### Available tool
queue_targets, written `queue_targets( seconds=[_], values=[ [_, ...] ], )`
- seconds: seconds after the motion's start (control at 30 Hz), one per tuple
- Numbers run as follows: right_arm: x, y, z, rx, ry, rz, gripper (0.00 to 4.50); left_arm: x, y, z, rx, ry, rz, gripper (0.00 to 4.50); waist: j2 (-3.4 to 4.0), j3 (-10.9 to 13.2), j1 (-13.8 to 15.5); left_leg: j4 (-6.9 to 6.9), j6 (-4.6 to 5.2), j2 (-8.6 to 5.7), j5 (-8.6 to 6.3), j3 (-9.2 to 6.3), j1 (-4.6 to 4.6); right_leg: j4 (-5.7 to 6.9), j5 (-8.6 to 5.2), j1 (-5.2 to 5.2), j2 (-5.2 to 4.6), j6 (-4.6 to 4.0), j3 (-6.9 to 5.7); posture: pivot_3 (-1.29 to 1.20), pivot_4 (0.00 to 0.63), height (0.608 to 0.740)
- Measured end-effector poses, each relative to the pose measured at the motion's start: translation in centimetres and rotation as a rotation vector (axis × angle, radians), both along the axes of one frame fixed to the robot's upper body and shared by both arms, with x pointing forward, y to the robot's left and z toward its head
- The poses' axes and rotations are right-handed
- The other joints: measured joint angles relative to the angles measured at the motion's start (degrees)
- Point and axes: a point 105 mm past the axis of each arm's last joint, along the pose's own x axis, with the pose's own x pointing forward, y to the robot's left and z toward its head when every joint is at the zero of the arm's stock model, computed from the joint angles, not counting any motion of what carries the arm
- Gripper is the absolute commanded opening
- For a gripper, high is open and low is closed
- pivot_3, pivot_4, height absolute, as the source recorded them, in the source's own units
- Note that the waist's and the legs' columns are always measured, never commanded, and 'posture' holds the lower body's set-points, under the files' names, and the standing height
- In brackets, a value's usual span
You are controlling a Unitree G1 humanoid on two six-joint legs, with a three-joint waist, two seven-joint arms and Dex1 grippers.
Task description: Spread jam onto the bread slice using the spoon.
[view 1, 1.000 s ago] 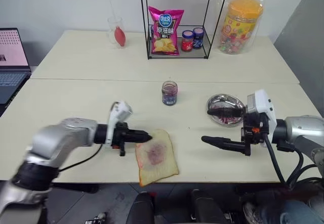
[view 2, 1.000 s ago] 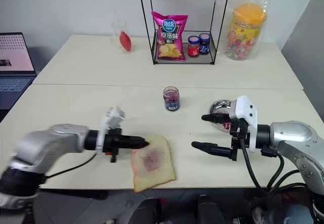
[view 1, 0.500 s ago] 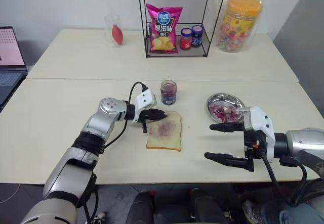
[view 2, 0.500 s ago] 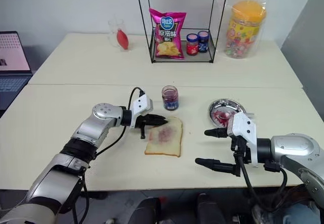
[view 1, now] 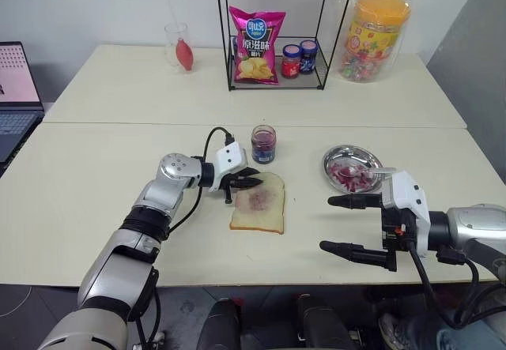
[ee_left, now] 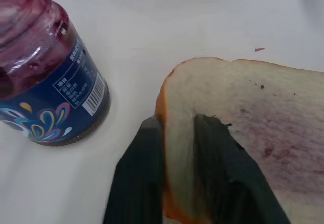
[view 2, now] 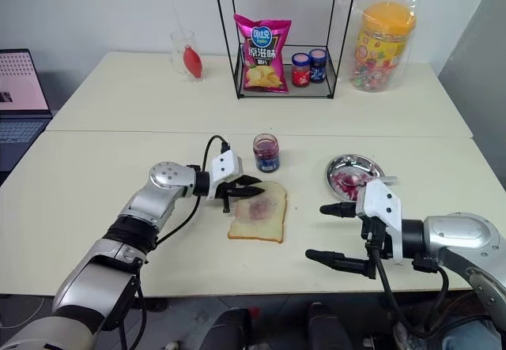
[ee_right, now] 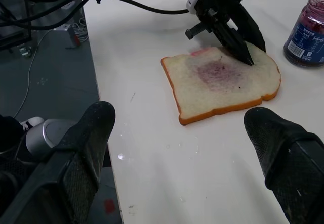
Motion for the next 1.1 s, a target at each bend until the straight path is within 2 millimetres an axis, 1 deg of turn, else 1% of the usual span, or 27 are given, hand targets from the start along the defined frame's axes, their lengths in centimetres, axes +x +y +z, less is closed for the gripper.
queue_targets(
  seconds=[0.13, 0.33, 0.47, 0.53, 0.63, 0.73, 0.8, 0.83, 0.87, 0.93, 0.97, 1.0, 1.03, 1.1],
  values=[
    [-0.1, 0.0, -0.2, 0.001, 0.001, 0.002, 4.50, 0.2, 0.3, 0.3, 0.010, -0.025, 0.008, 2.59, 0.00, 0.00, -0.03, 0.00, 0.00, 0.00, 0.00, 0.00, 0.00, 0.00, 0.00, 0.00, 0.00, 0.00, 0.00, 0.00, 0.150, 0.740],
    [-0.2, 0.0, -0.3, 0.003, 0.002, 0.009, 4.50, 0.1, 0.9, 1.9, -0.002, -0.098, 0.021, 3.69, 0.00, 0.00, -0.06, 0.00, 0.00, 0.01, 0.00, 0.00, 0.04, 0.03, 0.00, 0.02, 0.00, 0.00, 0.01, 0.00, 0.150, 0.740],
    [-0.1, -0.2, -0.2, 0.003, -0.004, 0.000, 4.50, -0.4, 2.2, 2.4, 0.006, -0.120, 0.040, 3.69, 0.00, 0.00, -0.11, 0.00, 0.00, 0.02, 0.00, 0.00, 0.06, 0.06, 0.01, 0.02, 0.00, 0.00, 0.00, 0.00, 0.150, 0.740],
    [0.2, -0.5, 0.1, 0.005, -0.024, -0.029, 4.50, -0.7, 3.3, 3.2, -0.006, -0.126, 0.067, 3.69, 0.00, 0.00, -0.10, 0.01, 0.00, 0.02, 0.00, -0.01, 0.05, 0.07, 0.00, 0.02, 0.00, 0.00, 0.00, 0.00, 0.150, 0.740],
    [1.3, -1.3, 0.8, 0.039, -0.094, -0.128, 4.50, -1.7, 5.2, 5.0, -0.052, -0.118, 0.117, 3.69, -0.01, -0.01, -0.18, 0.01, 0.00, 0.03, 0.00, -0.01, 0.07, 0.08, 0.00, 0.03, 0.00, 0.00, 0.00, 0.00, 0.150, 0.740],
    [2.6, -2.3, 1.1, 0.109, -0.153, -0.264, 4.50, -3.2, 6.6, 6.1, -0.080, -0.111, 0.143, 3.69, -0.01, -0.03, -0.13, 0.01, -0.01, 0.06, 0.00, -0.03, 0.07, 0.08, 0.00, 0.04, 0.00, 0.00, -0.02, 0.00, 0.150, 0.740],
    [3.8, -3.5, 1.3, 0.147, -0.205, -0.383, 4.50, -4.3, 6.9, 6.3, -0.101, -0.093, 0.152, 4.04, 0.00, -0.02, -0.12, 0.01, -0.01, 0.02, 0.01, -0.01, 0.07, 0.08, 0.00, 0.04, -0.01, -0.01, 0.01, 0.00, 0.150, 0.740],
    [4.4, -4.2, 1.6, 0.186, -0.253, -0.462, 4.50, -5.1, 6.9, 6.5, -0.106, -0.097, 0.150, 4.18, -0.08, -0.06, -0.11, 0.03, -0.01, 0.07, 0.01, -0.03, 0.07, 0.09, 0.00, 0.04, 0.00, -0.01, -0.03, 0.00, 0.150, 0.740],
    [5.1, -5.3, 2.1, 0.224, -0.305, -0.559, 4.50, -5.9, 6.8, 6.6, -0.104, -0.101, 0.135, 4.47, -0.09, -0.08, -0.06, 0.03, -0.01, 0.06, 0.01, -0.03, 0.07, 0.07, 0.00, 0.06, 0.00, -0.01, -0.02, 0.00, 0.150, 0.740],
    [6.6, -9.1, 2.5, 0.322, -0.408, -0.859, 4.50, -7.9, 5.6, 7.1, -0.101, -0.126, 0.081, 4.49, -0.11, -0.08, 0.14, 0.03, -0.02, 0.04, 0.01, -0.03, 0.06, 0.06, 0.01, 0.07, -0.04, -0.01, -0.01, 0.00, 0.150, 0.740],
    [7.0, -11.1, 2.2, 0.355, -0.425, -1.003, 4.50, -9.0, 4.5, 7.4, -0.102, -0.145, 0.027, 4.49, -0.09, -0.08, 0.32, 0.04, -0.03, -0.02, 0.02, -0.01, 0.07, 0.07, 0.01, 0.08, -0.09, -0.01, 0.01, 0.00, 0.150, 0.740],
    [7.2, -12.4, 1.6, 0.359, -0.421, -1.097, 4.50, -9.8, 3.5, 7.8, -0.103, -0.159, -0.019, 4.49, -0.04, -0.09, 0.41, 0.04, -0.03, -0.05, 0.02, 0.01, 0.08, 0.08, 0.02, 0.08, -0.12, -0.01, 0.02, 0.00, 0.150, 0.740],
    [7.3, -13.3, 0.9, 0.377, -0.405, -1.167, 4.50, -10.5, 2.7, 8.0, -0.107, -0.157, -0.062, 4.49, -0.02, -0.10, 0.39, 0.04, -0.02, -0.02, 0.03, 0.03, 0.12, 0.09, 0.04, 0.10, -0.10, -0.03, 0.03, 0.00, 0.150, 0.740],
    [7.4, -13.9, 0.0, 0.400, -0.370, -1.232, 4.50, -11.6, 1.4, 8.0, -0.111, -0.143, -0.129, 4.49, 0.15, -0.15, 0.04, 0.04, 0.02, 0.00, 0.06, 0.10, 0.20, 0.13, 0.06, 0.10, -0.06, -0.07, 0.09, 0.00, 0.150, 0.740]
  ],
)
